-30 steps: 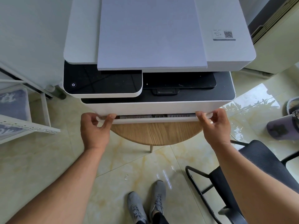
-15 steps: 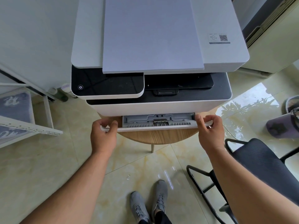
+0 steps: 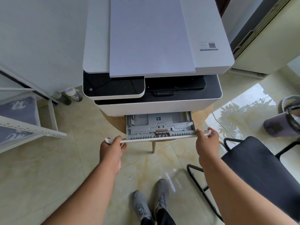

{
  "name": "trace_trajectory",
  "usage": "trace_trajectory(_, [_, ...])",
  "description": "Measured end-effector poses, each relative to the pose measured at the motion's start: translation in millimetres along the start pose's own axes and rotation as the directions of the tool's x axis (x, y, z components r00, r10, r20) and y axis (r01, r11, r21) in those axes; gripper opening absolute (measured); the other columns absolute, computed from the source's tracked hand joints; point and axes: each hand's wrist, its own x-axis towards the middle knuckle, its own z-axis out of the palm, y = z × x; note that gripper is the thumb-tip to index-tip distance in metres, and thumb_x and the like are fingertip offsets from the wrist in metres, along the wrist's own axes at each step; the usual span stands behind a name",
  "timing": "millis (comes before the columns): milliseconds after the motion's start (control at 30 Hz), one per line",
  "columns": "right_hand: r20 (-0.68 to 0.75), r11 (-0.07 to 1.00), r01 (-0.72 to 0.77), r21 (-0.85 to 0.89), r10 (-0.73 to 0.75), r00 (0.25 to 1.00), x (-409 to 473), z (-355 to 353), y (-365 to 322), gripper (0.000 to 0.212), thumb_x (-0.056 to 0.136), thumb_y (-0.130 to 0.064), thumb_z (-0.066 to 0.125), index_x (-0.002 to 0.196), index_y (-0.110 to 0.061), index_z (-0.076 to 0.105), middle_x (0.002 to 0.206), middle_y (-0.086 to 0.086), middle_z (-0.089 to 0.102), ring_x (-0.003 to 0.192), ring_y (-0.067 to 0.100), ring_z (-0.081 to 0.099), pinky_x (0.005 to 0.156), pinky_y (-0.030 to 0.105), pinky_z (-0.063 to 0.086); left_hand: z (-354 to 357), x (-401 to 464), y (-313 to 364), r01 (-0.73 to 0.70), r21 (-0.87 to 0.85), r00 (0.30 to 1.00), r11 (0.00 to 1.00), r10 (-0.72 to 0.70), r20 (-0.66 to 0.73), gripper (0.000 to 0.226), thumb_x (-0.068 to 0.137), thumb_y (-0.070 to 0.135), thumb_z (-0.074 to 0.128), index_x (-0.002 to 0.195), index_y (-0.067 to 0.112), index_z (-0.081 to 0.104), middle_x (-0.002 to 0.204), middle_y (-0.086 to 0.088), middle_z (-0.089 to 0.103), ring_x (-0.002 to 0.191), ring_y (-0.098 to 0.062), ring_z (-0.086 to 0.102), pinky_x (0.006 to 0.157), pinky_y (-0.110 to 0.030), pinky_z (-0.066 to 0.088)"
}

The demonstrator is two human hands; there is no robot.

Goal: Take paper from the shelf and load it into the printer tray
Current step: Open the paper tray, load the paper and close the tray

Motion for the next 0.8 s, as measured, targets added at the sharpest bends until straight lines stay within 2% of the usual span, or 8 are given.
trace_trajectory(67, [0.002, 0.993, -0.080, 0.081, 0.081, 0.997, -2.6, -2.7, 6.6, 0.045, 0.090, -0.029, 0.065, 0.130, -0.010, 0.057, 0.093, 0.002, 0.060, 0.078, 0.017, 0.057, 0.070, 0.029, 0.049, -6.1, -5.7, -4.9, 0.016, -0.015, 1.000, 1.000, -0.016, 0.022, 0.018, 0.096, 0.008, 0.066, 0.086, 0.006, 0.051, 0.096, -0.012, 0.054, 0.096, -0.024, 0.061, 0.100, -0.042, 0.055])
trace_trajectory(133, [0.024, 0.964, -0.173, 0.204, 0.172, 0.985, -6.7, -5.9, 13.9, 0.025, 0.095, -0.020, 0.065, 0.115, -0.006, 0.062, 0.096, 0.009, 0.063, 0.089, 0.022, 0.064, 0.080, 0.032, 0.057, -13.5, -11.0, -11.9, 0.029, -0.025, 0.999, 0.999, -0.028, 0.029, 0.018, 0.097, 0.008, 0.066, 0.086, 0.006, 0.051, 0.094, -0.011, 0.056, 0.093, -0.022, 0.062, 0.103, -0.044, 0.054])
trace_trajectory(300, [0.072, 0.901, -0.272, 0.338, 0.263, 0.962, -23.8, -20.4, 33.5, 0.025, 0.100, -0.013, 0.061, 0.122, -0.002, 0.061, 0.115, 0.015, 0.062, 0.107, 0.028, 0.067, 0.100, 0.042, 0.058, -34.2, -23.6, -31.3, 0.064, 0.000, 0.997, 0.998, -0.064, 0.044, 0.017, 0.098, 0.007, 0.065, 0.090, 0.007, 0.050, 0.093, -0.014, 0.054, 0.094, -0.024, 0.061, 0.108, -0.048, 0.051])
trace_trajectory(400, [0.070, 0.891, -0.306, 0.336, 0.300, 0.951, -34.8, -33.6, 44.5, 0.012, 0.100, -0.010, 0.060, 0.111, -0.008, 0.062, 0.116, 0.018, 0.063, 0.110, 0.031, 0.067, 0.103, 0.046, 0.056, -47.5, -28.8, -45.4, 0.091, -0.010, 0.994, 0.996, -0.090, 0.058, 0.015, 0.099, 0.007, 0.064, 0.097, 0.008, 0.049, 0.096, -0.014, 0.053, 0.092, -0.023, 0.062, 0.110, -0.048, 0.049])
trace_trajectory(500, [0.076, 0.882, -0.330, 0.337, 0.324, 0.943, -45.4, -43.4, 51.5, 0.009, 0.100, -0.009, 0.060, 0.109, -0.008, 0.061, 0.102, 0.018, 0.059, 0.100, 0.028, 0.063, 0.102, 0.045, 0.056, -57.3, -35.0, -56.4, 0.114, -0.023, 0.992, 0.993, -0.112, 0.061, 0.015, 0.100, 0.008, 0.064, 0.106, 0.002, 0.053, 0.097, -0.013, 0.054, 0.097, -0.023, 0.062, 0.110, -0.047, 0.048])
trace_trajectory(633, [0.082, 0.879, -0.345, 0.329, 0.338, 0.938, -53.0, -49.2, 53.6, 0.003, 0.102, -0.006, 0.058, 0.104, -0.007, 0.059, 0.085, 0.012, 0.054, 0.096, 0.029, 0.055, 0.098, 0.042, 0.057, -66.0, -34.2, -63.9, 0.125, -0.023, 0.989, 0.992, -0.123, 0.080, 0.015, 0.100, 0.009, 0.064, 0.105, 0.002, 0.051, 0.103, -0.016, 0.055, 0.102, -0.025, 0.061, 0.112, -0.048, 0.047])
trace_trajectory(733, [0.089, 0.889, -0.325, 0.322, 0.313, 0.946, -54.9, -51.6, 57.9, 0.010, 0.102, -0.007, 0.057, 0.112, -0.005, 0.059, 0.097, 0.015, 0.058, 0.098, 0.029, 0.059, 0.092, 0.039, 0.057, -70.2, -32.2, -67.5, 0.140, -0.060, 0.988, 0.988, -0.135, 0.077, 0.047, 0.099, 0.008, 0.065, 0.137, -0.010, 0.044, 0.115, -0.019, 0.056, 0.107, -0.027, 0.063, 0.112, -0.049, 0.047])
trace_trajectory(800, [0.096, 0.893, -0.319, 0.318, 0.305, 0.948, -54.9, -53.5, 60.5, 0.021, 0.102, -0.008, 0.057, 0.122, -0.003, 0.058, 0.105, 0.015, 0.061, 0.102, 0.029, 0.063, 0.097, 0.042, 0.057, -71.3, -32.8, -71.3, 0.147, -0.059, 0.986, 0.987, -0.141, 0.087, 0.046, 0.100, 0.006, 0.064, 0.138, -0.009, 0.043, 0.113, -0.019, 0.056, 0.102, -0.025, 0.064, 0.112, -0.049, 0.047])
